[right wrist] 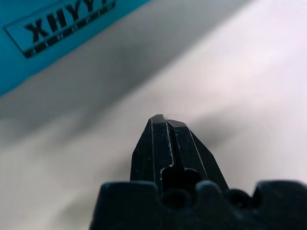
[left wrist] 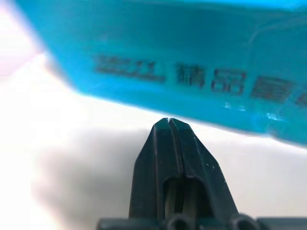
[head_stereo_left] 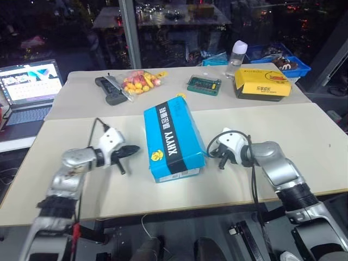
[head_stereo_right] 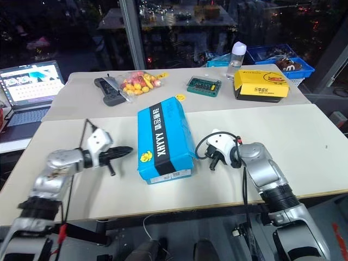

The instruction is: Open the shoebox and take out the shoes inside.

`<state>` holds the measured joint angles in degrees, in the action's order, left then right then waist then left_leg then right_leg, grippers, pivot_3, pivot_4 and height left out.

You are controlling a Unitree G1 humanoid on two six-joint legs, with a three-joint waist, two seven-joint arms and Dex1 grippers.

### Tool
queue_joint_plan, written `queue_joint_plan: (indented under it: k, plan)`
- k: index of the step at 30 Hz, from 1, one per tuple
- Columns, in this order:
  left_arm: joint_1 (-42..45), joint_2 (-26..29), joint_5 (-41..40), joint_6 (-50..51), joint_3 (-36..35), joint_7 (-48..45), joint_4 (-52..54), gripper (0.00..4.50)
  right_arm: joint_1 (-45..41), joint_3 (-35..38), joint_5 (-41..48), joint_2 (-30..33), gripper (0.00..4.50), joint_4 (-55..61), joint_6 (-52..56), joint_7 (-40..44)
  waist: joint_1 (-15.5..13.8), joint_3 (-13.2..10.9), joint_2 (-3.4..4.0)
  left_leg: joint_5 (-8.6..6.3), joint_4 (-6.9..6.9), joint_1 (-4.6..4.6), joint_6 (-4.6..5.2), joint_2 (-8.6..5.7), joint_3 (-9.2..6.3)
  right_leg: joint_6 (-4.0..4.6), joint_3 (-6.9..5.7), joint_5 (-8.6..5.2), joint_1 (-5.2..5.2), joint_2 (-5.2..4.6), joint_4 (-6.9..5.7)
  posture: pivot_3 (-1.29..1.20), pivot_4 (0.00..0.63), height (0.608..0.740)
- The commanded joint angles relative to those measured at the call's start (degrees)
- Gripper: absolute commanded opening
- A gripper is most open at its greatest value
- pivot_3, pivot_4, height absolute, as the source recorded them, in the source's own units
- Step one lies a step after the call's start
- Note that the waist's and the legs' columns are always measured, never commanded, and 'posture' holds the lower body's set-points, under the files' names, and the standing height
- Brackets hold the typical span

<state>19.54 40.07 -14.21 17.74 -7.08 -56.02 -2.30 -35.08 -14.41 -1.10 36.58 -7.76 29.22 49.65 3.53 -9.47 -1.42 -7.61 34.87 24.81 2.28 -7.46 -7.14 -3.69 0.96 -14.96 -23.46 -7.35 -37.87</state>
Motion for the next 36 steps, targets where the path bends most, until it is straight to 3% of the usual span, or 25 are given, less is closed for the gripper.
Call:
queue_joint_plan:
  k: [1,5,10,18,28,33,36]
  plan:
    - [-5.72,1.93,-12.58,12.28,-11.09,2.93,19.0,0.01,-1.39,1.43,-0.04,1.02,0.0,-1.34,-2.69,0.94,-0.34,-0.01,0.02,-0.03,0.02,-0.01,0.01,0.0,0.0,0.0,-0.01,0.0,0.02,-0.01,0.02,0.0,0.15,0.738]
    - [-17.24,3.41,-29.94,27.11,-22.95,6.05,36.7,0.01,-2.82,0.41,-0.24,1.26,0.0,-3.64,-4.69,2.65,-0.9,-0.02,0.02,-0.21,0.06,-0.14,-0.2,0.12,0.0,-0.02,-0.07,0.01,0.2,0.01,0.28,0.0,0.15,0.738]
    - [-31.69,2.15,-39.9,30.55,-30.21,8.39,48.19,0.01,-3.58,-1.6,-1.31,2.18,0.0,-3.22,-6.65,5.91,-1.45,-0.05,0.05,-0.28,0.05,-0.23,-0.31,0.21,0.01,0.0,-0.08,0.0,0.26,0.04,0.29,0.0,0.15,0.738]
    - [-39.28,2.4,-45.38,27.85,-33.35,11.72,53.61,0.01,-5.19,-1.89,-0.57,2.71,0.0,1.6,-6.16,10.19,-2.71,-0.05,0.07,-0.33,0.05,-0.33,-0.42,0.29,0.05,0.09,-0.13,-0.06,0.31,-0.03,0.41,0.0,0.15,0.738]
    - [-40.52,2.47,-46.35,25.46,-28.7,16.52,55.19,0.01,-13.32,-1.7,1.6,4.65,0.0,8.51,-3.9,17.91,-2.83,-0.05,0.07,-0.37,-0.06,-0.26,-0.39,0.29,0.09,0.09,-0.15,-0.04,0.31,-0.04,0.77,0.0,0.15,0.738]
    - [-39.97,3.04,-46.72,24.7,-26.84,18.17,55.13,0.01,-24.71,-2.37,2.72,-3.42,0.0,7.59,-1.12,16.52,-1.97,-0.06,0.09,-0.4,-0.1,-0.17,-0.4,0.37,0.24,0.08,-0.03,-0.03,0.32,-0.02,0.75,0.0,0.15,0.738]
    - [-40.17,3.44,-48.42,24.53,-26.19,18.91,56.11,0.01,-34.1,3.37,7.09,-14.02,0.0,1.78,1.44,8.81,-1.45,-0.07,0.11,-0.41,-0.16,-0.18,-0.42,0.51,0.24,0.14,-0.03,-0.03,0.26,0.06,0.75,0.0,0.15,0.738]
